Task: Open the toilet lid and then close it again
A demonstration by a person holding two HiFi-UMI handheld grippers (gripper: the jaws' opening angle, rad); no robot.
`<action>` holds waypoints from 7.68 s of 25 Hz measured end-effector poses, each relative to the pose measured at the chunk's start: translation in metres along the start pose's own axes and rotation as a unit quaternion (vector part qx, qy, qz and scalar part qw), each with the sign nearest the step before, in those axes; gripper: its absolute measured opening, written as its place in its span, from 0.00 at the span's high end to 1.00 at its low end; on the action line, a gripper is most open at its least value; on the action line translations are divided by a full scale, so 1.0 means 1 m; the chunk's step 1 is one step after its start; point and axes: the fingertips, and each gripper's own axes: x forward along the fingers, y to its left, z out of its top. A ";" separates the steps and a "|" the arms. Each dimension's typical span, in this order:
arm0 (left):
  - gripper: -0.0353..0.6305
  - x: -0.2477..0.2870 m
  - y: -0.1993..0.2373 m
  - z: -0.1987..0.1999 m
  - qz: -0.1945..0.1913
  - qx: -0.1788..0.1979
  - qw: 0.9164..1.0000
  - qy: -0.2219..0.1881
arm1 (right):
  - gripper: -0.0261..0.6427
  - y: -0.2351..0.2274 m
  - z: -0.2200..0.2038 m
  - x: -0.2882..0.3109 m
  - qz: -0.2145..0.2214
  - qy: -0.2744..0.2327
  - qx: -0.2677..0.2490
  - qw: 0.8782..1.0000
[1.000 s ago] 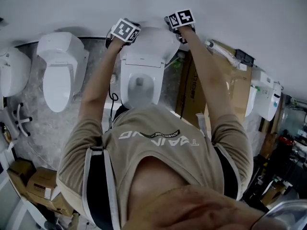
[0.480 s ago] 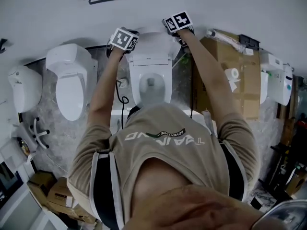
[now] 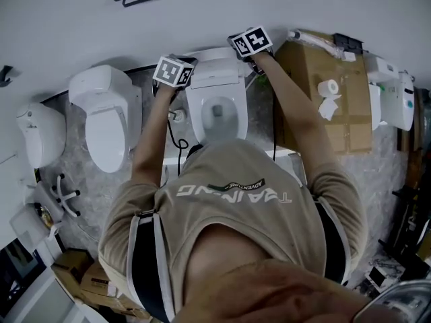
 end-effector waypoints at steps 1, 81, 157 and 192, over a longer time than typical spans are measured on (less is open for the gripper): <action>0.94 -0.002 -0.006 -0.006 -0.007 0.000 1.000 0.002 | 0.94 0.004 -0.006 -0.002 -0.001 -0.001 0.003 1.000; 0.94 0.142 -0.215 -0.452 -0.024 -0.235 0.915 0.328 | 0.94 0.204 -0.529 0.072 0.060 0.254 0.210 0.942; 0.94 0.145 -0.204 -0.452 -0.053 -0.255 0.931 0.256 | 0.94 0.169 -0.511 0.082 0.008 0.174 0.263 0.949; 0.94 -0.136 -0.052 0.098 0.161 0.046 0.921 -0.351 | 0.94 0.109 0.031 -0.182 -0.076 -0.337 -0.051 0.937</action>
